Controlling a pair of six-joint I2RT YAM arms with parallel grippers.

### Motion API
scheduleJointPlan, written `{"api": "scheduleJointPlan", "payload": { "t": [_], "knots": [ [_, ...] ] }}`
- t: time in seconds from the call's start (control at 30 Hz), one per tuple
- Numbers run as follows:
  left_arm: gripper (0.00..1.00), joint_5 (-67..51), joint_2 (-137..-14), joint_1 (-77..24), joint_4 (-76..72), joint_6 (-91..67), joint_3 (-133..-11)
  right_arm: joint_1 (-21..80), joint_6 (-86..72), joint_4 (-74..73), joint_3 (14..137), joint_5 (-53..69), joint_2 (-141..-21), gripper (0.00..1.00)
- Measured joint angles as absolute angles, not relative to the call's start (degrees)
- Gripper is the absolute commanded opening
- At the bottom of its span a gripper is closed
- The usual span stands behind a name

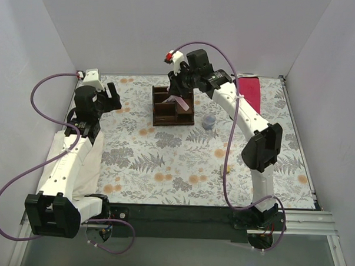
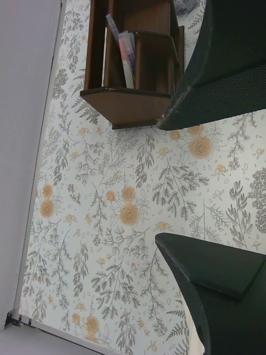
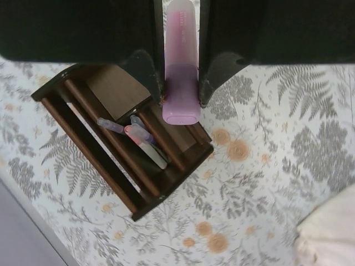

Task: Sort the stationery into containers
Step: Place the pen in the storage box.

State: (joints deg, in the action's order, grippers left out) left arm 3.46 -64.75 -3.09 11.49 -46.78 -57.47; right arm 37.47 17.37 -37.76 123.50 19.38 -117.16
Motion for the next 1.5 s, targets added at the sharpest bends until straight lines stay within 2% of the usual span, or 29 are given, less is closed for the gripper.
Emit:
{"api": "scheduleJointPlan", "payload": {
  "t": [0.17,0.37,0.63,0.77,0.83,1.0,1.2,1.33,1.5],
  "knots": [
    [0.72,3.4,-65.2,-3.1,11.9,-47.2,-57.5,36.6,-0.4,-31.8,122.9,11.9,-121.8,0.01],
    [0.72,3.4,-66.4,-3.1,12.2,-47.6,-57.5,40.4,-12.1,-29.4,122.9,0.7,-125.7,0.01],
    [0.67,2.5,-67.8,-3.1,13.3,-48.7,-56.9,47.7,-13.8,-21.6,128.0,-14.3,-128.6,0.01],
    [0.69,-4.1,-67.9,-3.0,14.6,-50.3,-56.4,49.1,-13.1,-18.5,129.3,-21.1,-129.3,0.01],
    [0.66,-9.8,-67.4,-2.9,13.8,-52.1,-54.8,49.1,-13.1,-17.4,129.3,-24.1,-129.3,0.01],
    [0.56,-26.7,-67.6,-2.9,5.1,-57.6,-48.3,46.9,-14.6,-16.6,125.9,-18.7,-127.1,0.01],
    [0.55,-44.7,-71.0,-2.7,-11.2,-60.5,-45.5,43.3,-16.1,-16.4,119.2,-1.8,-120.4,0.01],
    [0.55,-52.8,-75.7,-2.7,-18.4,-63.9,-47.4,42.2,-16.1,-16.3,116.5,2.8,-116.0,0.01],
    [0.54,-56.2,-80.5,-2.7,-25.8,-67.9,-47.9,42.9,-16.1,-15.5,115.0,5.4,-113.1,0.01]
  ]
}}
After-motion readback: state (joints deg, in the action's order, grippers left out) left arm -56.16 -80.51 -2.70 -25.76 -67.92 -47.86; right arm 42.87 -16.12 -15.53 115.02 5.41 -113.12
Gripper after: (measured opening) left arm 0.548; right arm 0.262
